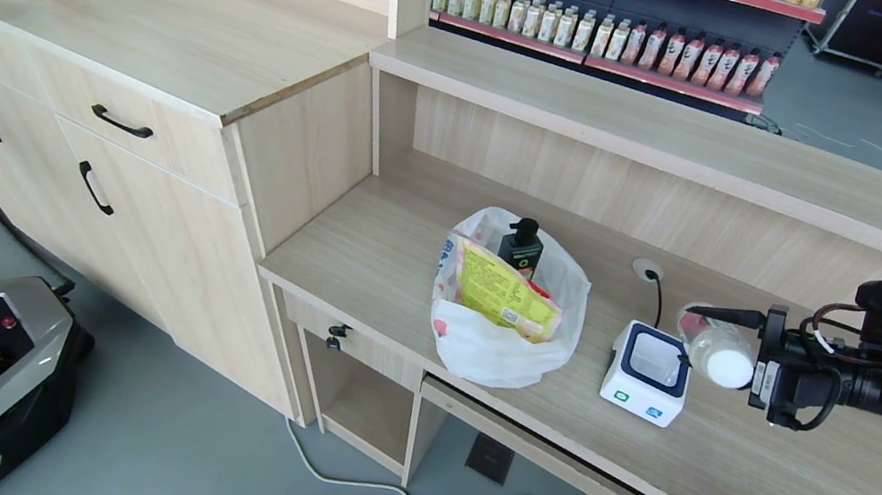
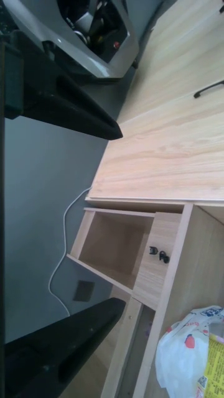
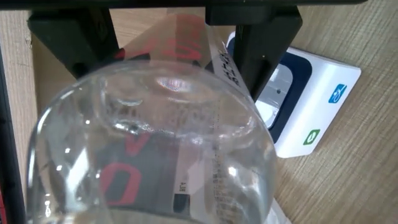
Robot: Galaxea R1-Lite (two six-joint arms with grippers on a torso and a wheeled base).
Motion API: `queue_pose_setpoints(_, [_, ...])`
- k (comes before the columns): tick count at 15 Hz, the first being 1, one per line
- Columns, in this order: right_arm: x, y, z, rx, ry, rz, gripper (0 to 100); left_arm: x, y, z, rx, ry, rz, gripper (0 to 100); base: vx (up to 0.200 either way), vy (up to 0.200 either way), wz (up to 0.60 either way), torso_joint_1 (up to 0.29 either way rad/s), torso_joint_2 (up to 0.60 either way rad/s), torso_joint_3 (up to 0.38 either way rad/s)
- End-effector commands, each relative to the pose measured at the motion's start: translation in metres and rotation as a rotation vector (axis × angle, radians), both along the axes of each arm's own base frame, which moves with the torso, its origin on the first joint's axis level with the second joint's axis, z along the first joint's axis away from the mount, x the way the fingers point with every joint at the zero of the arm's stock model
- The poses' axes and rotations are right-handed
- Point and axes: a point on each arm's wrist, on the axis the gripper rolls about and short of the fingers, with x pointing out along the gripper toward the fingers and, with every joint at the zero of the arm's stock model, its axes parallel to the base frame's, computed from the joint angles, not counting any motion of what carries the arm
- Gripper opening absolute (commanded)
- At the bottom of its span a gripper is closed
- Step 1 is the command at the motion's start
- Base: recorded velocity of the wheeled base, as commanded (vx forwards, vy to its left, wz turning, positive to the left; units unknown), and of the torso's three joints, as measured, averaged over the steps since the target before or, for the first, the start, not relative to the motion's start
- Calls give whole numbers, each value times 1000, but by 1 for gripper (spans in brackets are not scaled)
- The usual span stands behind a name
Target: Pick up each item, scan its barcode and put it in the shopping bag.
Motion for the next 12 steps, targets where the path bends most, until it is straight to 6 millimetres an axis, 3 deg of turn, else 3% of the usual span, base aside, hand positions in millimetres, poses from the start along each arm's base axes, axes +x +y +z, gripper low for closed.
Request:
queue_pose_setpoints(1, [-17, 3, 24, 17, 23, -10, 0, 0, 0, 0, 0, 0, 0, 100, 0, 0, 0, 0, 0, 0])
queue_pose_setpoints(3, [-59, 6, 62, 129, 229, -72, 0, 0, 0, 0, 0, 0, 0, 100, 0, 0, 0, 0, 0, 0])
queue_pose_setpoints(4, [-71, 5, 71, 156, 273, -98, 0, 0, 0, 0, 0, 0, 0, 100, 0, 0, 0, 0, 0, 0])
queue_pose_setpoints(5, [-97, -1, 90, 228, 369, -168, 0, 0, 0, 0, 0, 0, 0, 100, 0, 0, 0, 0, 0, 0])
queue_pose_setpoints(8, [-148, -11, 113, 443, 554, -350, 0, 0, 0, 0, 0, 0, 0, 100, 0, 0, 0, 0, 0, 0])
queue_pose_setpoints(12, [-175, -12, 131, 752, 771, -601, 0, 0, 0, 0, 0, 0, 0, 100, 0, 0, 0, 0, 0, 0])
